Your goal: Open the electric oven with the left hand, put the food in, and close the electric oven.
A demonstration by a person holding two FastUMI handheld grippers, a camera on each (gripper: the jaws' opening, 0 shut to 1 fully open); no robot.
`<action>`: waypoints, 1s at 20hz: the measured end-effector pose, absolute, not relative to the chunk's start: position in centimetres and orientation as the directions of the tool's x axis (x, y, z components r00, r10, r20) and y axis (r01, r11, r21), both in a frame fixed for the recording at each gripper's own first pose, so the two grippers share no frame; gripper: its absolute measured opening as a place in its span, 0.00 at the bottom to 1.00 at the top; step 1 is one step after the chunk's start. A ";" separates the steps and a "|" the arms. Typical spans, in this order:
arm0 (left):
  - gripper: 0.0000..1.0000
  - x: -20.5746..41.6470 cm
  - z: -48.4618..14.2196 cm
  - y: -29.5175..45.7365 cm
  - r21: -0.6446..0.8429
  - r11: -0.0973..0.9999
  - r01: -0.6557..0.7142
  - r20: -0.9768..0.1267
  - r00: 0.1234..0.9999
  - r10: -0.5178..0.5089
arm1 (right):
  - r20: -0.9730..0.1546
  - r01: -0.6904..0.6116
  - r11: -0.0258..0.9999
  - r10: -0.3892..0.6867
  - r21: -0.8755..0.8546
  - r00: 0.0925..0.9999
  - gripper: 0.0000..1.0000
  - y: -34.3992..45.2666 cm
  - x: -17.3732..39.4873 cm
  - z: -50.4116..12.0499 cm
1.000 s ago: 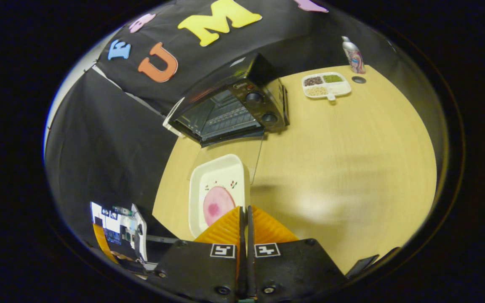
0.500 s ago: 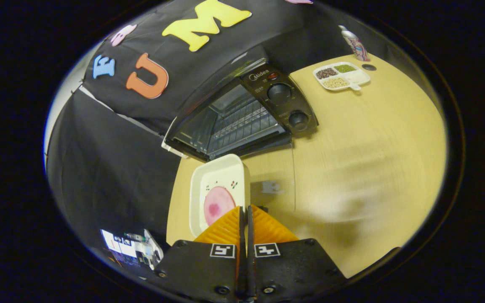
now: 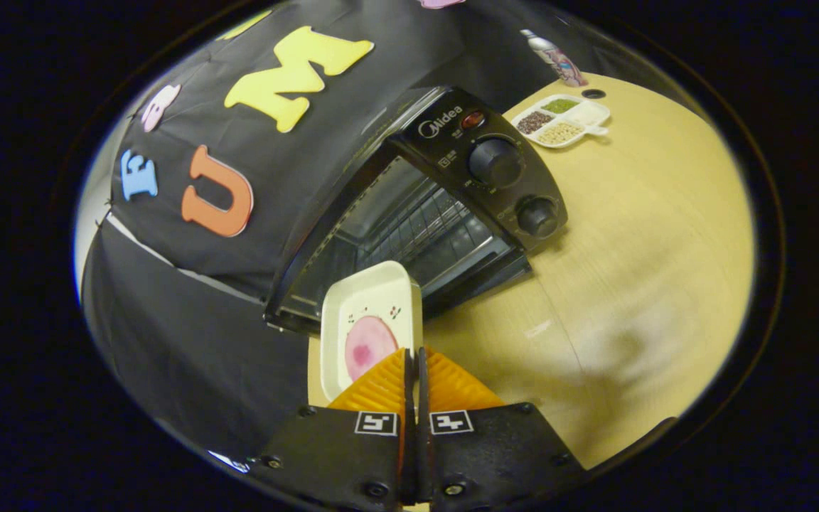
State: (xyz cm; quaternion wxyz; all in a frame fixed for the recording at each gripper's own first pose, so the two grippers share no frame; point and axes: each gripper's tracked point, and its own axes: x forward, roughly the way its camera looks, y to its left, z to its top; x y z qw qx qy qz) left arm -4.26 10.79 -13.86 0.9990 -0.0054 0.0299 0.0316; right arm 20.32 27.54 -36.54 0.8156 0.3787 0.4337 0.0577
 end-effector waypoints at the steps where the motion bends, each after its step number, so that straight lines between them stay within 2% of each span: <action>1: 0.96 -3.9 -14.3 11.1 -0.009 0.997 -0.072 -0.072 0.995 0.071 | -0.659 0.258 0.700 0.390 0.666 0.643 0.00 27.4 21.5 -36.8; 2: 0.96 -3.6 -14.6 11.4 -0.007 0.997 -0.073 -0.085 0.994 0.072 | -0.648 0.274 0.691 0.361 0.669 0.671 0.04 27.3 22.7 -36.9; 4: 0.96 -3.3 -14.7 11.7 0.003 0.997 -0.081 -0.086 0.993 0.081 | -0.616 0.299 0.663 0.312 0.687 0.723 0.00 27.1 25.0 -37.0; 5: 0.96 -3.0 -14.6 12.2 0.004 0.996 -0.090 -0.081 0.993 0.090 | -0.601 0.312 0.649 0.284 0.694 0.747 0.04 27.0 26.1 -37.2; 8: 0.96 -2.1 -15.7 12.6 0.004 0.994 -0.108 -0.099 0.989 0.108 | -0.555 0.340 0.599 0.216 0.725 0.803 0.04 26.9 28.8 -37.5; 13: 0.96 -1.0 -17.5 12.5 -0.007 0.996 -0.093 -0.133 0.987 0.091 | -0.494 0.291 0.576 0.231 0.764 0.838 0.00 29.3 31.4 -38.3; 16: 0.96 -0.7 -18.6 12.4 -0.035 0.997 -0.072 -0.157 0.985 0.066 | -0.507 0.294 0.608 0.210 0.737 0.836 0.00 29.5 32.3 -40.0; 17: 0.96 -0.6 -18.5 12.4 -0.042 0.997 -0.067 -0.154 0.986 0.060 | -0.512 0.301 0.611 0.203 0.733 0.835 0.04 29.6 32.6 -40.6; 20: 0.96 -0.5 -18.7 12.5 -0.053 0.997 -0.058 -0.140 0.989 0.050 | -0.518 0.306 0.623 0.189 0.720 0.834 0.01 29.9 32.9 -41.4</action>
